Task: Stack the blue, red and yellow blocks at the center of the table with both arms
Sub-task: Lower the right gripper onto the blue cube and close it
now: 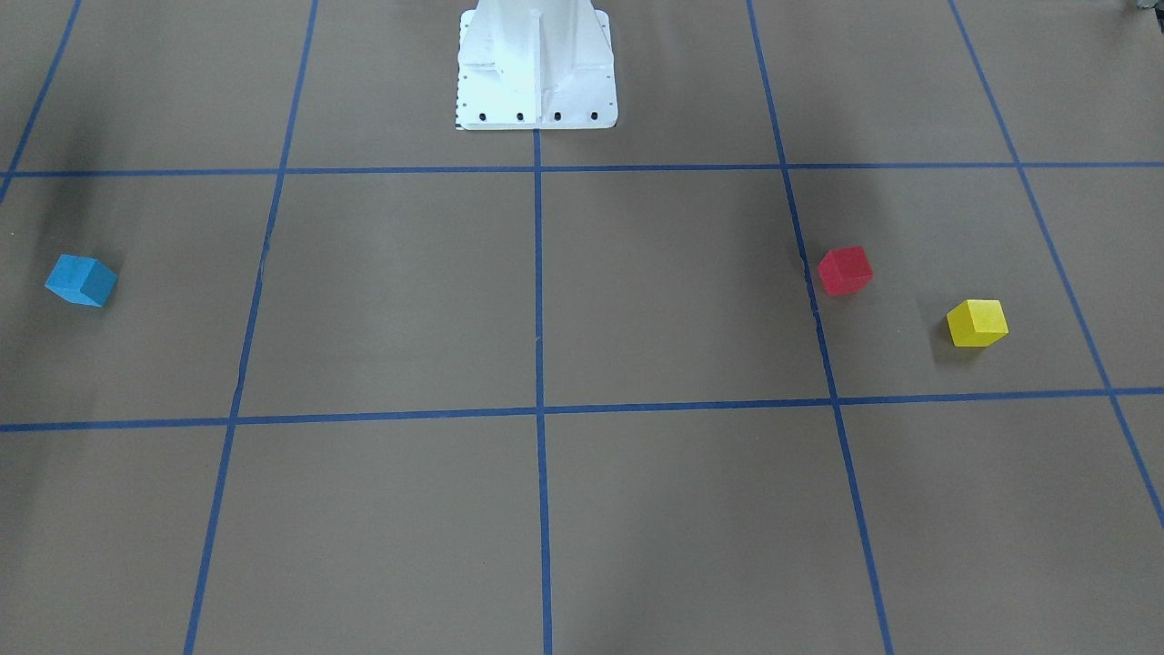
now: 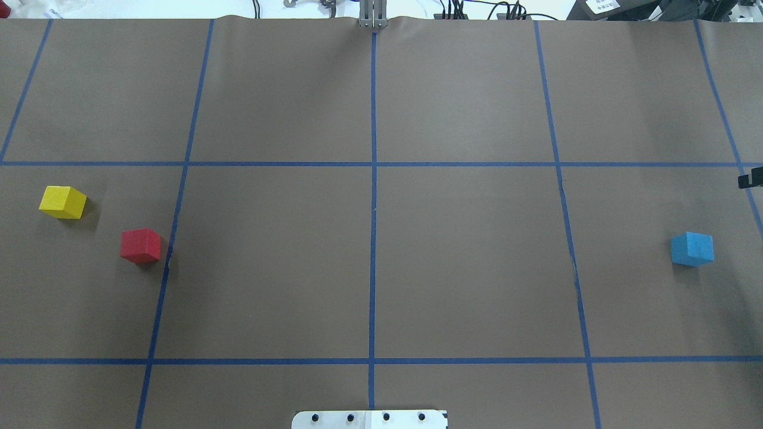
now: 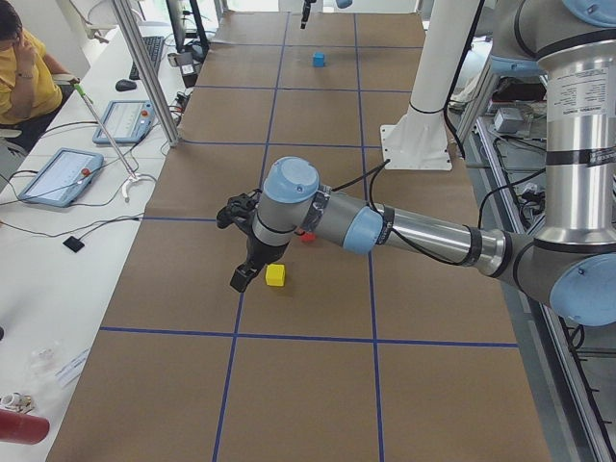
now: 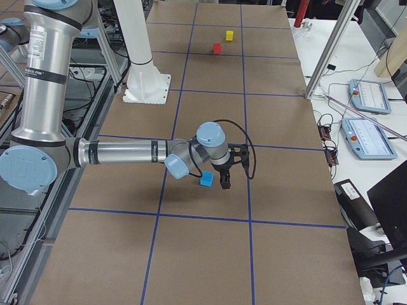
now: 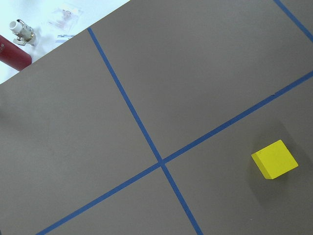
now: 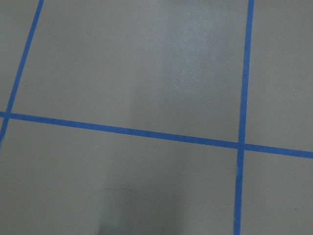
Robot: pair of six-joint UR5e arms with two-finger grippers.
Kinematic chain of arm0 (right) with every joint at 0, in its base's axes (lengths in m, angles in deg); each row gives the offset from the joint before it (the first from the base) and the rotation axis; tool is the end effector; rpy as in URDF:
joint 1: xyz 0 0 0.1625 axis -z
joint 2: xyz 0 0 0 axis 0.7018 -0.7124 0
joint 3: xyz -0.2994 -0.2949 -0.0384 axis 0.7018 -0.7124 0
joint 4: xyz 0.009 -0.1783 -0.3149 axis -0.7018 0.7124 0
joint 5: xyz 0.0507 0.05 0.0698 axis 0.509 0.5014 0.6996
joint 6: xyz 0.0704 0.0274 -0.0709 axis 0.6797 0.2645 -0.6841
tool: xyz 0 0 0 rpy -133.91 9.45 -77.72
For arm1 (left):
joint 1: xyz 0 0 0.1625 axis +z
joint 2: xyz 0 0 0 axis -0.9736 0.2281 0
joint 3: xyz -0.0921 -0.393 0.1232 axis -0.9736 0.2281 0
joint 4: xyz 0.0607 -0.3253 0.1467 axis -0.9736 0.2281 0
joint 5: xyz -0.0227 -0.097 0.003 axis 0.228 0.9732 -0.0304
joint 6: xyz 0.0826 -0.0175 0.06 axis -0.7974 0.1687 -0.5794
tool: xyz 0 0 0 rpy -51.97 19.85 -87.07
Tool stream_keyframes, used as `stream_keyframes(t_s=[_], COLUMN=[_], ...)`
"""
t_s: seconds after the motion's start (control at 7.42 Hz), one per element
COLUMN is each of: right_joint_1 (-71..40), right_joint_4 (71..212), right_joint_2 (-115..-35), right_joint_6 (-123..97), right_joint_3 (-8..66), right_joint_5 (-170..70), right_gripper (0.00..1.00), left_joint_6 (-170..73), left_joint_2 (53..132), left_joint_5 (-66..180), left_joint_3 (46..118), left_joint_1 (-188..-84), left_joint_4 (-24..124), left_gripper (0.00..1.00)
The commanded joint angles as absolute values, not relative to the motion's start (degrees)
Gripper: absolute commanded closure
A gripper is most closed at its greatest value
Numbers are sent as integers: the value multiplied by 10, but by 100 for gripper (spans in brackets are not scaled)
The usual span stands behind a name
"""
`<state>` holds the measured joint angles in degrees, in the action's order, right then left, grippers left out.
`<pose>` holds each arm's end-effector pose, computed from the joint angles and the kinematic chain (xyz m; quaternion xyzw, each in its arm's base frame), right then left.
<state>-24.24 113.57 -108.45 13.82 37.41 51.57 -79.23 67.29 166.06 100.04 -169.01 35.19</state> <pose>-0.0649 -0.3725 0.5848 0.1248 -0.4110 0.0718 0.9002 -0.0814 -0.4059 0.5364 0.2483 0.3040 0.1825 0.9015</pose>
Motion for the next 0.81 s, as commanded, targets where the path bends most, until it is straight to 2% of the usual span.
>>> stream_keyframes(t_s=[0.0,0.27,0.67], right_joint_1=[-122,-42,-11], right_joint_4=[1059,1047,1029], right_joint_2=[-1118,-1136,-1147], right_joint_6=[279,326,327], right_joint_3=[379,379,371], right_joint_5=[401,321,297], right_gripper=[2,2,2], left_joint_6=[-792,-792,-792], left_joint_2=[673,673,673], left_joint_5=[1661,1661,1661], left_joint_3=[1001,1001,1002], left_joint_1=[-1690,-1690,-1690], left_joint_4=[353,353,353], left_gripper=[0,0,0])
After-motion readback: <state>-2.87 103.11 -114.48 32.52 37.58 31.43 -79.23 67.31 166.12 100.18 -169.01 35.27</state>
